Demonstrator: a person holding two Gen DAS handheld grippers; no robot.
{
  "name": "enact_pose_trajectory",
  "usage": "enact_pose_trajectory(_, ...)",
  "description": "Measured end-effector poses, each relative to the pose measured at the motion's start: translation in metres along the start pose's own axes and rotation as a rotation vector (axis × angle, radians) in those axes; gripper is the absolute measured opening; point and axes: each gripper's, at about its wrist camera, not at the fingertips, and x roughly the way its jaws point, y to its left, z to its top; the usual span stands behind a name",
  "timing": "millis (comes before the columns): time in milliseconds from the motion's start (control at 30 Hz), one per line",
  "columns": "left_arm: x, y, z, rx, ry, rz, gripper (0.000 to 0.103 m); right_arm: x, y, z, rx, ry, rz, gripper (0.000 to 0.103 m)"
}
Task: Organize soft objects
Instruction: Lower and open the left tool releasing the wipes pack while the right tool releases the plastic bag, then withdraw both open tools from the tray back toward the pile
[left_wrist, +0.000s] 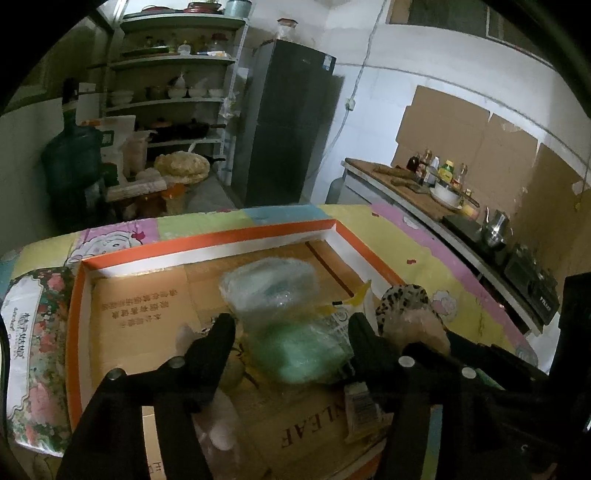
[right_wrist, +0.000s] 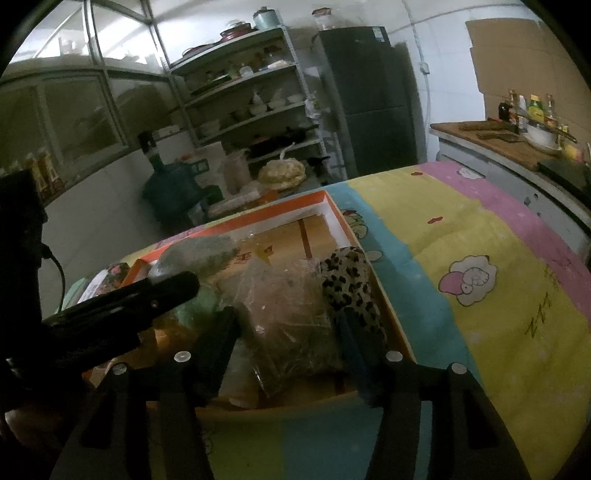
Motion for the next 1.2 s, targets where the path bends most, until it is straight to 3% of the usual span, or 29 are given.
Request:
enact_pose_trajectory(433, -0.022, 0.004, 0.0, -0.016, -0.045, 0.006, 0.065, -0.008, 0.003, -0.003, 0.003, -0.015, -0.01, 0.06)
enact_pose_trajectory(533, -0.029, 0.004, -0.001, -0.011, -0.058, 0.009, 0.069, -0.015, 0.007, -0.004, -0.001, -0.03, -0.021, 0.06)
enact_pose_trajectory(1200, -0.079, 0.018, -0.011, 0.001, -0.123, 0.088, 0.071, -0.04, 0.047, -0.007, -0.037, -0.076, -0.007, 0.061)
